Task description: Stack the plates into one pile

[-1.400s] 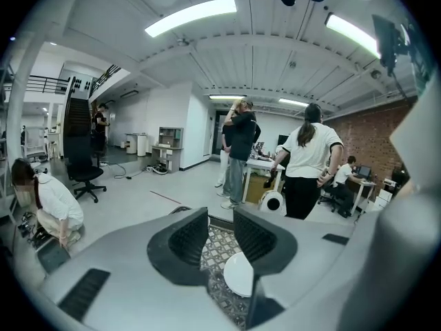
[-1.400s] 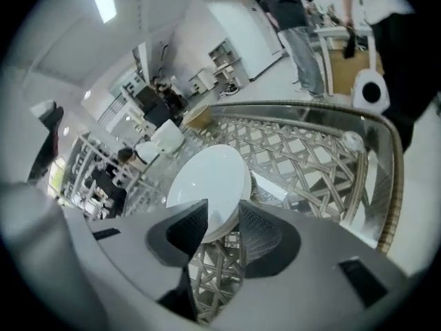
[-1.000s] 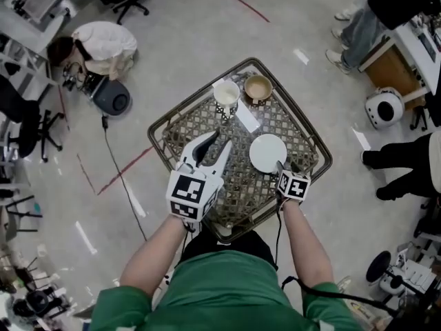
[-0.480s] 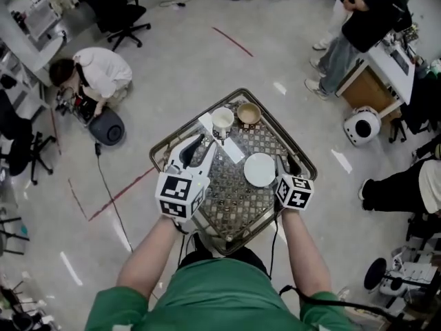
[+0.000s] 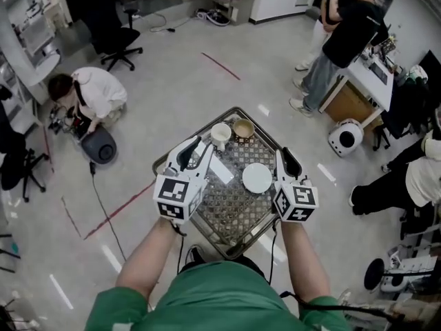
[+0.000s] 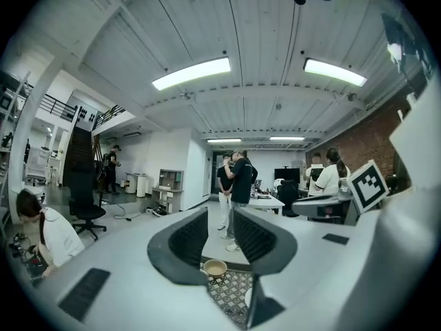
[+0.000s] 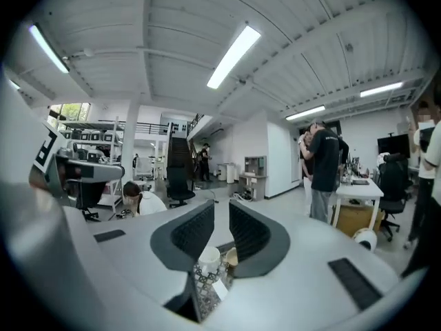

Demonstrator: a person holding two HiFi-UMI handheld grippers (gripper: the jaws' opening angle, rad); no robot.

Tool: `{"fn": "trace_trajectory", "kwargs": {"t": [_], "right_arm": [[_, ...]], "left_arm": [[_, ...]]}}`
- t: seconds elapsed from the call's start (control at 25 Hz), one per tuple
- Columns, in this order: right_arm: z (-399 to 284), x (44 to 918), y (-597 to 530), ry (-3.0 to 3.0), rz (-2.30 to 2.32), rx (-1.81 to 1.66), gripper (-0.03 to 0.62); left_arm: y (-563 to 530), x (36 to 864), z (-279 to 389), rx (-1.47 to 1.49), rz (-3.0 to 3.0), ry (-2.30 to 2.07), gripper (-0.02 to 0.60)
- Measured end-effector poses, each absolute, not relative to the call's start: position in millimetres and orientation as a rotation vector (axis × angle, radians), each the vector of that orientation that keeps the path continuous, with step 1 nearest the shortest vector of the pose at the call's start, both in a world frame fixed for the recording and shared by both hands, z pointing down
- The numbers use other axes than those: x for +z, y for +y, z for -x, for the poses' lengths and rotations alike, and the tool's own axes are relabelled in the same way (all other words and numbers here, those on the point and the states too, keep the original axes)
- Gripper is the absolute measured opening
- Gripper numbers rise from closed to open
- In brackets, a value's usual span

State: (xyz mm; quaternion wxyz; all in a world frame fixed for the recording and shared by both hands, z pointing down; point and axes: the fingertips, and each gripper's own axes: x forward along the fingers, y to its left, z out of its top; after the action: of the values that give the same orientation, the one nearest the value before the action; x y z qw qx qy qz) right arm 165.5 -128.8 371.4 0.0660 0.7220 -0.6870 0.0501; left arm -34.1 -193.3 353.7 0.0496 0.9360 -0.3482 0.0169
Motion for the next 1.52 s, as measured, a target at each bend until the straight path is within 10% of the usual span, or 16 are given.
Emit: {"fn": "trace_trajectory", "kwargs": {"t": [1.52], "right_arm": [[-198.4,237.8,-35.0,-2.204,-2.102,-0.502,0.067]], "left_arm": [[-100.2,270.3,-42.7,-0.105,-2.986,-1.153,0.126]]}}
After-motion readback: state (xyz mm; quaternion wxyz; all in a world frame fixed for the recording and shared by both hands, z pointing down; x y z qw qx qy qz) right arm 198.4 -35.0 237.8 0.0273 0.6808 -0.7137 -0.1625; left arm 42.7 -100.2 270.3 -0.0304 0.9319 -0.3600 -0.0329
